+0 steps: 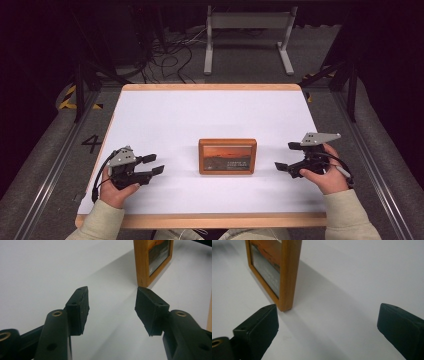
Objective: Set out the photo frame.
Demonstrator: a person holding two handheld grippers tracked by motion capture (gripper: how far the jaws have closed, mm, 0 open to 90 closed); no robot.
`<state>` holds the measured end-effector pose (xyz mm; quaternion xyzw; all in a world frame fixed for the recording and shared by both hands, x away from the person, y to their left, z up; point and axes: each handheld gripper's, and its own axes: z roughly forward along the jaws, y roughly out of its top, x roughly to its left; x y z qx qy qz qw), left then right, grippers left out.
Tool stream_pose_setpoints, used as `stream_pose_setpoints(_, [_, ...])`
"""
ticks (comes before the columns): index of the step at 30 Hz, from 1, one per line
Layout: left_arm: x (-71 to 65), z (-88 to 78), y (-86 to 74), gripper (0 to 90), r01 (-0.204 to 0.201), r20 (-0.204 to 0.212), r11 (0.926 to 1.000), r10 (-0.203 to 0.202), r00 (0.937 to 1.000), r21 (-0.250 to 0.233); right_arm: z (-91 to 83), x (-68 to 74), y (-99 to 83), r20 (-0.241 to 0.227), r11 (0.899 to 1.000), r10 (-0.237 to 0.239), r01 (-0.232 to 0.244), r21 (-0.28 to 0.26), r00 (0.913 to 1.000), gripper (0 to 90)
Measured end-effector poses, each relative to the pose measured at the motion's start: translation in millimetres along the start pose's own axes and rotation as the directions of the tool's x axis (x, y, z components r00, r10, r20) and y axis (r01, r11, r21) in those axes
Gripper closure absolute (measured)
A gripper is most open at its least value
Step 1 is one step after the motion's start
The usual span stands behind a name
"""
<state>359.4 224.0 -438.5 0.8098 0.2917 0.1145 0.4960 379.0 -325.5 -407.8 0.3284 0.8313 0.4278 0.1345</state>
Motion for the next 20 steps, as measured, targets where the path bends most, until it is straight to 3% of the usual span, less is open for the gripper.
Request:
stream_pose_setpoints(3, [0.8, 1.1, -0.6, 45.1, 0.005, -0.002, 1.0000, -0.005, 1.0000, 0.002, 4.7, -0.8, -8.6, 0.016, 0.999, 0.022, -0.021, -0.028, 0.9996, 3.6])
stream_pose_setpoints(9, [2.3, 1.9, -2.0, 45.0, 0.019, -0.011, 0.9998, -0.019, 0.9998, -0.002, 17.2, -2.6, -25.3, 0.041, 0.998, 0.061, -0.060, -0.011, 0.9973, 3.6])
stream_pose_setpoints(14, [5.3, 3.0, -4.3, 44.5, 0.038, -0.038, 0.9993, -0.038, 0.9986, 0.006, 16.6, -4.0, -28.7, 0.076, 0.995, 0.096, -0.095, -0.017, 0.9925, 3.6])
stream_pose_setpoints(20, [6.0, 3.7, -4.5, 43.9, 0.038, -0.035, 0.9993, -0.038, 0.9987, 0.005, 11.9, -7.4, -29.0, 0.099, 0.994, 0.105, -0.102, -0.037, 0.9896, 3.5])
